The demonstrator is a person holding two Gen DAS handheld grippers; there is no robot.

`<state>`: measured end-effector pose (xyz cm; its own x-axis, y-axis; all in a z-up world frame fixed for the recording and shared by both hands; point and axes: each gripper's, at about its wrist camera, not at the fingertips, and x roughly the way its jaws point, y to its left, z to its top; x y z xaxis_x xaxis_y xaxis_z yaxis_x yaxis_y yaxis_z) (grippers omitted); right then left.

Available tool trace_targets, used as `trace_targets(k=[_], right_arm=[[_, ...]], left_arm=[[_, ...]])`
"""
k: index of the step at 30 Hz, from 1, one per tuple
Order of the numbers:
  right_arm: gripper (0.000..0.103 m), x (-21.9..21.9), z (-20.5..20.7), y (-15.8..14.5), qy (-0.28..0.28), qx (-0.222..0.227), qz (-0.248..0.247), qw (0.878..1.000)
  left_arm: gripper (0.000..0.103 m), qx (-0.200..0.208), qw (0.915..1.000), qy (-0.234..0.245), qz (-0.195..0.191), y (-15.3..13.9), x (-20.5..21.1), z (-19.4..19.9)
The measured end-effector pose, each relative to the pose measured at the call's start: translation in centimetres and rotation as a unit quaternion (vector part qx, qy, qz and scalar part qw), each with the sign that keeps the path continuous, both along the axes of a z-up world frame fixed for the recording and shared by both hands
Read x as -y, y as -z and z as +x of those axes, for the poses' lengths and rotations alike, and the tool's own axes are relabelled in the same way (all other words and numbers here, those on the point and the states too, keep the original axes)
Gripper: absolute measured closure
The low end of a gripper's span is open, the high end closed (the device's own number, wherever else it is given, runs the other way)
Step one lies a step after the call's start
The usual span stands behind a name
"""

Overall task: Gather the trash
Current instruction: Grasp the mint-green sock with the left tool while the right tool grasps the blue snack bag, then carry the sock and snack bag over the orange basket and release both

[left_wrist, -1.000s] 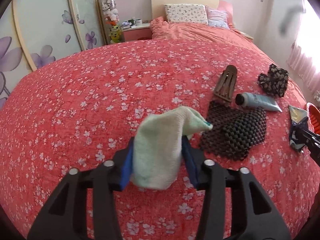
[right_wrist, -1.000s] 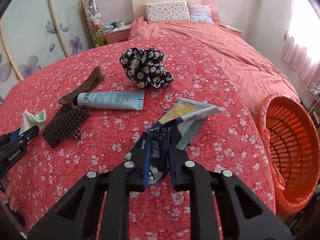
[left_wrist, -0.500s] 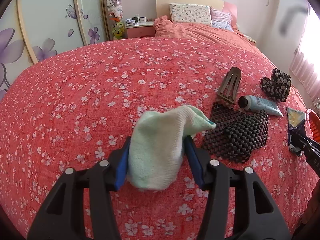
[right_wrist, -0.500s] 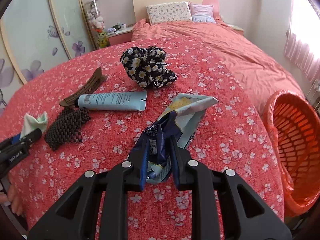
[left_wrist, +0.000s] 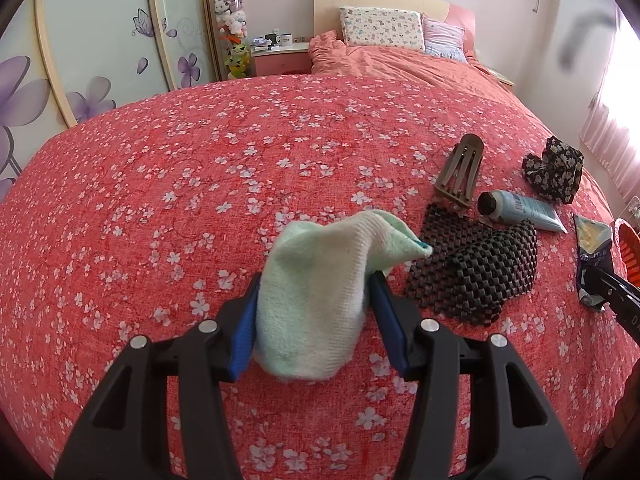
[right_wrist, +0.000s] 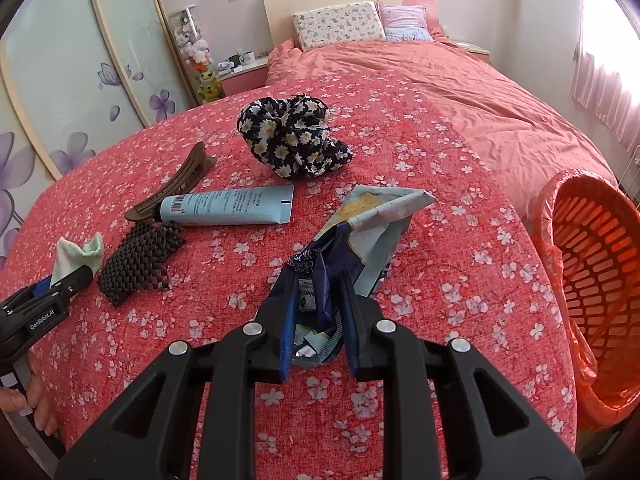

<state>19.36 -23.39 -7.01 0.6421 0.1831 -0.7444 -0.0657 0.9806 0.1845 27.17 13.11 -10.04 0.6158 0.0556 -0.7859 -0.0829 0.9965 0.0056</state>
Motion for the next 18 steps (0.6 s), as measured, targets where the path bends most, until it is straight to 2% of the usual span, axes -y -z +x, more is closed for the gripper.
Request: trace_targets(k=[2,3,6,12,18], right_arm=[[0.083,0.2,-0.2,0.0,-0.001,0.002,0.001,1.000],[0.088,0.0,-0.3,-0.1,-0.005,0.005,-0.004,1.000],[0.091,0.1,-1.1,-0.8,-0.019,0.021,-0.013,1.000],[0.092,2.0,-2.5,-3.2,-0.011,0.044,0.014,0.999],[0.092,4.0,-4.1,-5.2,0.001,0.067,0.026,0.997]], left_arm=[[0.066,0.005,0.9999,0.006,-0.010,-0.2,-0.1,0.0],[0.077,0.007,0.9998,0.011,-0.016,-0.3,-0.2,-0.2],[0.086,0.005,0.9992,0.019,-0.035,-0.5,-0.4,-0.4],[0.089,0.037,0.9981,0.018,-0.046,-2.8,-0.5,-1.9],[0.089,0.077,0.9951,0.033,-0.052,-7.0,1.2,-4.1]])
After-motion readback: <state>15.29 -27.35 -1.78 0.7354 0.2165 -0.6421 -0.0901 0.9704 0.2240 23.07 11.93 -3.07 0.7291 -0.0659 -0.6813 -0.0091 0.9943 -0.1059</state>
